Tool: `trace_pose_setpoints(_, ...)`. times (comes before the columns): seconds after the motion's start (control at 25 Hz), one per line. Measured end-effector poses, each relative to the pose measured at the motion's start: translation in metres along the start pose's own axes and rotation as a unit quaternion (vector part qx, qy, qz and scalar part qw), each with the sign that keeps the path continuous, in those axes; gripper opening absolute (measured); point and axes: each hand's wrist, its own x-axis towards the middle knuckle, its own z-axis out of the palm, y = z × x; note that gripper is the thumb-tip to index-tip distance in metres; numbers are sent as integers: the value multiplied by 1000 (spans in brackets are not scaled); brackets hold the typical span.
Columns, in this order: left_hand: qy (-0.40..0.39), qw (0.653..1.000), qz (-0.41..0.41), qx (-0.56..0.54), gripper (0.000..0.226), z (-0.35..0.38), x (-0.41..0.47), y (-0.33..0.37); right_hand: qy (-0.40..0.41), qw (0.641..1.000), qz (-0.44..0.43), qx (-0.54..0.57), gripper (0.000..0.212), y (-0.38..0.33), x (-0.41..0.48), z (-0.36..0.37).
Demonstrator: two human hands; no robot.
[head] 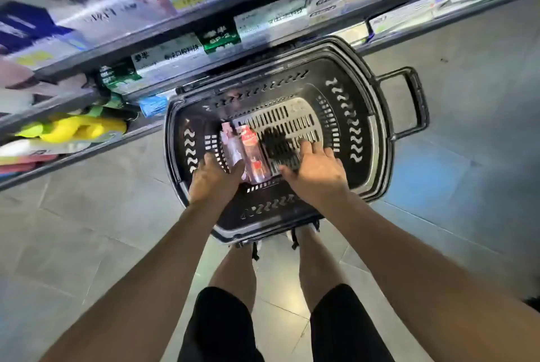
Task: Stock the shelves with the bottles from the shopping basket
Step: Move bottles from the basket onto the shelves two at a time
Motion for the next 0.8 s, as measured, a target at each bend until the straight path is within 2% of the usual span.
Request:
trace_pose_setpoints(0.16,-13,995,-55,-84,90,62,84,-10,6,1000,1,30,79,18,75,50)
trace_pose_setpoints(0.36,-4,981,-108,-159,80,135,174,-25,64,997,-19,44,70,24,135,96)
trace_pose_setpoints(0.52,-8,970,-147,-191,94,180,219,-36,81,995,-38,52,65,26,169,121)
trace_pose_setpoints(0.6,-14,953,-168,-252,100,191,230,-38,91,993,-56,52,65,27,178,126)
trace_pose_setpoints(0.68,-9,931,-159,-328,86,202,240,-42,111,990,-79,41,63,27,186,131)
trace_pose_setpoints(0.72,-11,933,-139,-333,78,206,245,-44,124,988,-92,28,63,27,190,134)
trace_pose_setpoints(0.8,-20,943,-112,-314,82,207,246,-46,126,987,-101,13,64,26,196,136)
